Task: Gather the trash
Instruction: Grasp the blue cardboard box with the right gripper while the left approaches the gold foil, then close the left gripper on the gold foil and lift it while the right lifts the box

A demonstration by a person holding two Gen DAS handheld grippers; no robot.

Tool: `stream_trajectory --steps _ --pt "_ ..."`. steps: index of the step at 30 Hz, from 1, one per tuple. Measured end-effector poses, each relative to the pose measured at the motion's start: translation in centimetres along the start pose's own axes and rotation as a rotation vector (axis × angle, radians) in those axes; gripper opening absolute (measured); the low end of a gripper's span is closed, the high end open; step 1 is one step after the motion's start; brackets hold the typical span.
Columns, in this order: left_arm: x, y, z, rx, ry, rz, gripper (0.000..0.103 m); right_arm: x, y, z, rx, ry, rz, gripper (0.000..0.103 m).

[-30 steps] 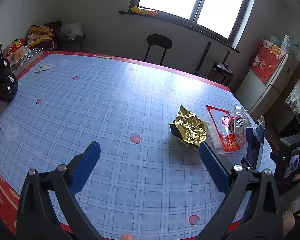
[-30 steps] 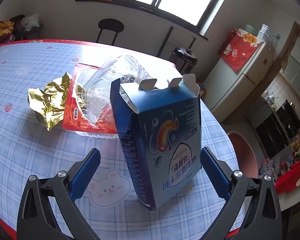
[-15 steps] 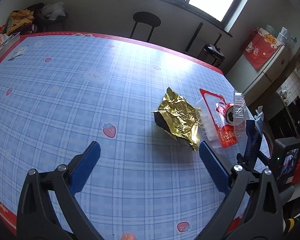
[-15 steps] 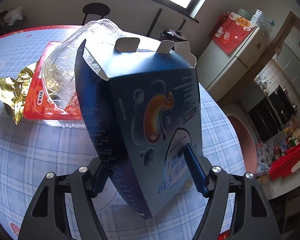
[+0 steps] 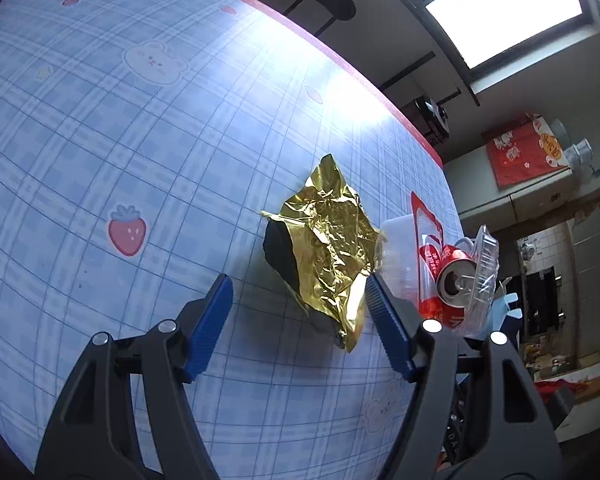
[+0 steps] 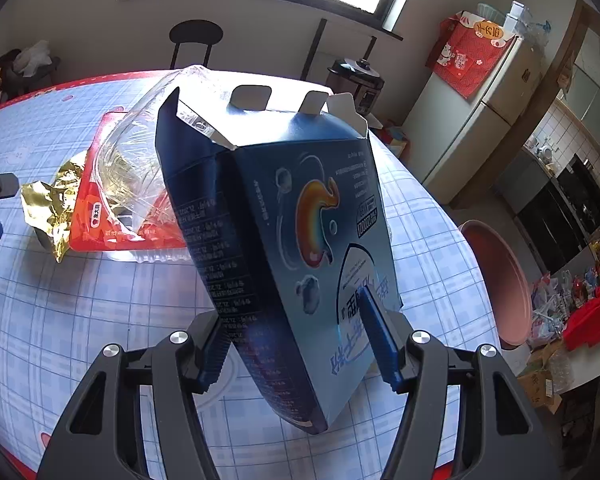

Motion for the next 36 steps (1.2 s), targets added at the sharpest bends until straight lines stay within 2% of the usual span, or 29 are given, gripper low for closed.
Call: stream_trajectory --steps 5,14,16,18,20,21,25,36 --pt "-0.6 -2.2 -0.8 -0.024 0.13 0.078 0.067 0.2 -0.1 0.1 -0.001 0.001 -0.013 0.06" --pt "-0.3 -4.2 -1.9 -0.008 0.235 0.162 0.067 0.6 0.0 0.0 -0.007 -0.005 -0.047 0.06" --pt "0.2 -4.5 -2.1 -0.001 0.214 0.153 0.067 0.6 0.0 0.1 -0.005 -0.002 -0.05 0.06" --pt "0.6 -5.2 -2.0 -0.011 0.188 0.115 0.051 0.6 0.0 0.1 -0.003 0.0 -0.052 0.06" --pt "0.7 -5.8 -1.8 -0.025 0.183 0.083 0.029 0.8 0.1 0.1 -0.004 -0.004 -0.06 0.06" --pt "0.6 -5.9 -1.7 -0.026 0.183 0.081 0.03 0.9 0.2 0.1 -0.002 -0.007 -0.069 0.06" --pt "0.9 -4.9 -1.5 0.014 0.125 0.044 0.019 1.4 0.9 0.2 0.007 -0.016 -0.104 0.057" --pt "1.3 2.4 -1.6 0.171 -0.038 -0.013 0.016 4.1 3.7 0.7 0.034 -0.104 -0.251 0.045"
Point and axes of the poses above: each gripper's, at about its wrist camera, not at the fingertips, and y roughly against the way its jaws point, x to its right, z to its underside, the point moved 6 cm from there along -y, roughly the way its jaws point, and after that the axes turned 5 degrees about -x, right-handed, at the moved point
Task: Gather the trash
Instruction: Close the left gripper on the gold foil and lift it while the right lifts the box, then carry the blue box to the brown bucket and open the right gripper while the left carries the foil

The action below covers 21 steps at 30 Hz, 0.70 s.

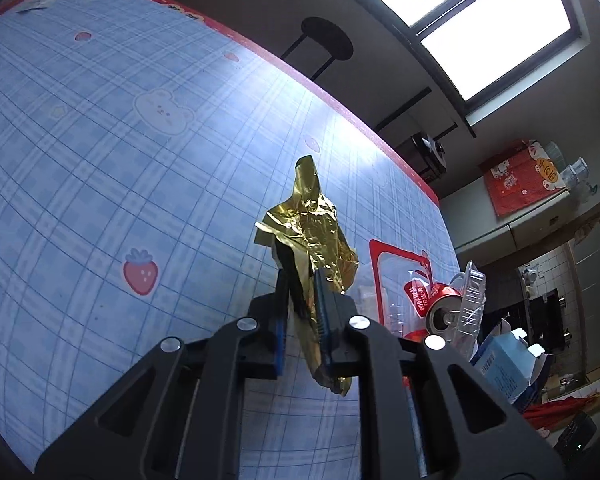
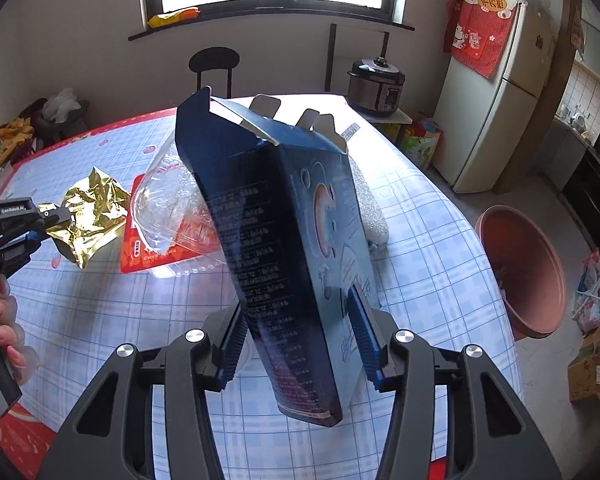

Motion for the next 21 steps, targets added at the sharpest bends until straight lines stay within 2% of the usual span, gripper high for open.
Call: stream_trajectory --steps 4,11,16,21 --pt "0.2 3.3 0.6 0.054 -0.068 -0.015 0.016 1.0 1.4 -0.2 0.027 -0.048 -0.05 0.038" --pt "2.0 8.7 1.1 0.149 -0.192 -0.043 0.016 3.0 3.1 -0.6 0.053 -0.122 -0.132 0.035" --pt "5.2 11.4 1.7 0.212 -0.276 -0.052 0.016 4.6 4.4 -1.2 0.086 -0.138 -0.17 0.034" --pt "10.0 12.3 3.2 0.248 -0.324 -0.027 0.016 7.5 6.4 -2.1 0.132 -0.132 -0.201 0.034"
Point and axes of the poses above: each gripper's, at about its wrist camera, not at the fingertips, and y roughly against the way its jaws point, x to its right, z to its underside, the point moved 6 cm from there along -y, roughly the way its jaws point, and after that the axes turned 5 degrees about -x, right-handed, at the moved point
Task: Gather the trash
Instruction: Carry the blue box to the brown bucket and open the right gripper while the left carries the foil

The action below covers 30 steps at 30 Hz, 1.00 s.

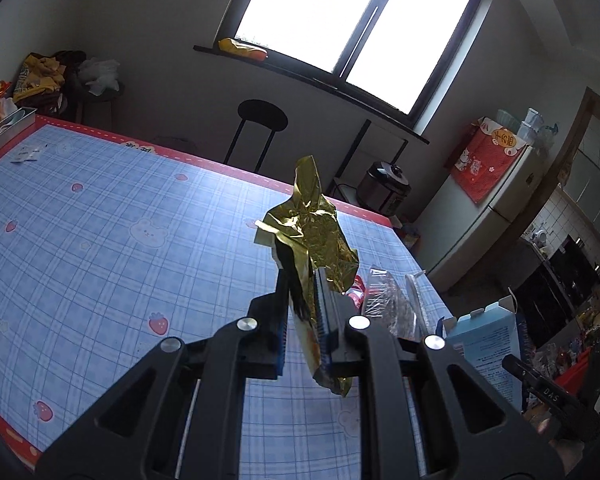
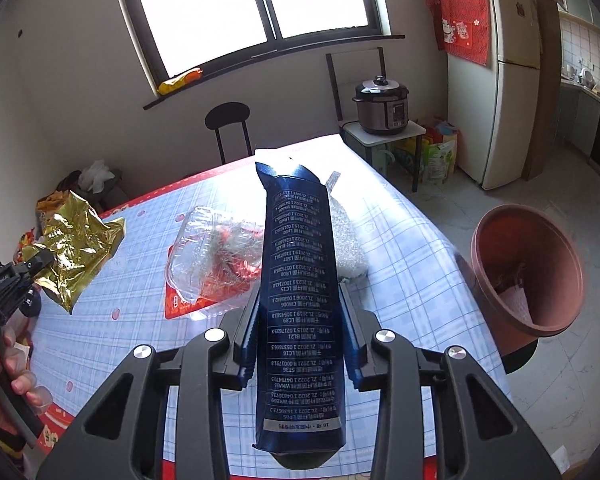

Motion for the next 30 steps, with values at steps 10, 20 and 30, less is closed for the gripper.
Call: stream_trajectory --steps 10,20,30 --pt "12.5 0.1 0.0 0.039 -0.073 0.092 0.016 12.1 5.9 -5.5 0.15 -0.078 0.067 0.034" --pt "22.8 -1.1 1.6 0.039 -0.14 0.145 0.016 27.4 8.6 -9.9 0.225 -0.151 0.246 0.034" --pt "27.3 -2.1 3.7 0.033 -0.156 0.148 0.016 33.0 6.3 -10.7 0.169 -0.145 0.262 0.035"
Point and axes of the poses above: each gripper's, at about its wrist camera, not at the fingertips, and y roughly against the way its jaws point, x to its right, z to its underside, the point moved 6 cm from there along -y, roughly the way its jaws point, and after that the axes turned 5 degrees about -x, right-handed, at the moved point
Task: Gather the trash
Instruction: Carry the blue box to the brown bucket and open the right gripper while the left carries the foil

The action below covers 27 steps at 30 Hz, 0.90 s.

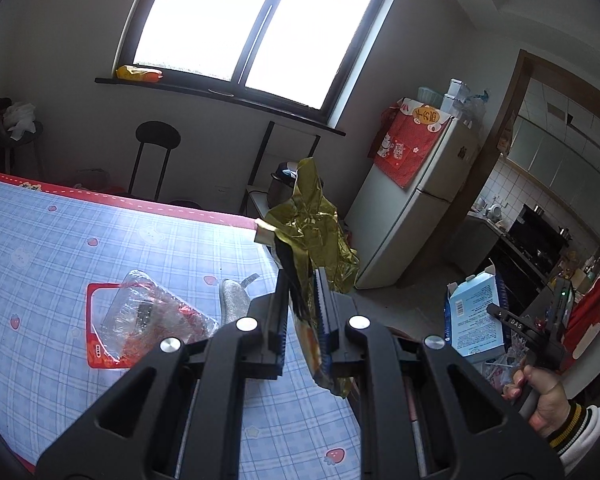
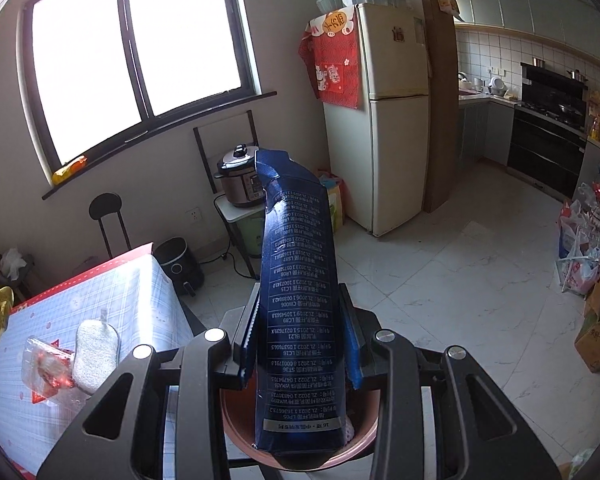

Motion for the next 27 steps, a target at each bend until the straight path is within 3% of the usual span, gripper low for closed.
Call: stream_trajectory --steps 20,27 --pt "1.1 0.5 -0.2 -0.03 -0.038 -0.025 0.016 -0.2 -3.4 0.0 -0.08 -0.027 -0.012 0.036" --pt "1.6 0.2 -0.4 -0.038 -0.055 -0.006 0.016 -0.2 -1.5 -0.8 -0.018 -0.023 0.042 0.085"
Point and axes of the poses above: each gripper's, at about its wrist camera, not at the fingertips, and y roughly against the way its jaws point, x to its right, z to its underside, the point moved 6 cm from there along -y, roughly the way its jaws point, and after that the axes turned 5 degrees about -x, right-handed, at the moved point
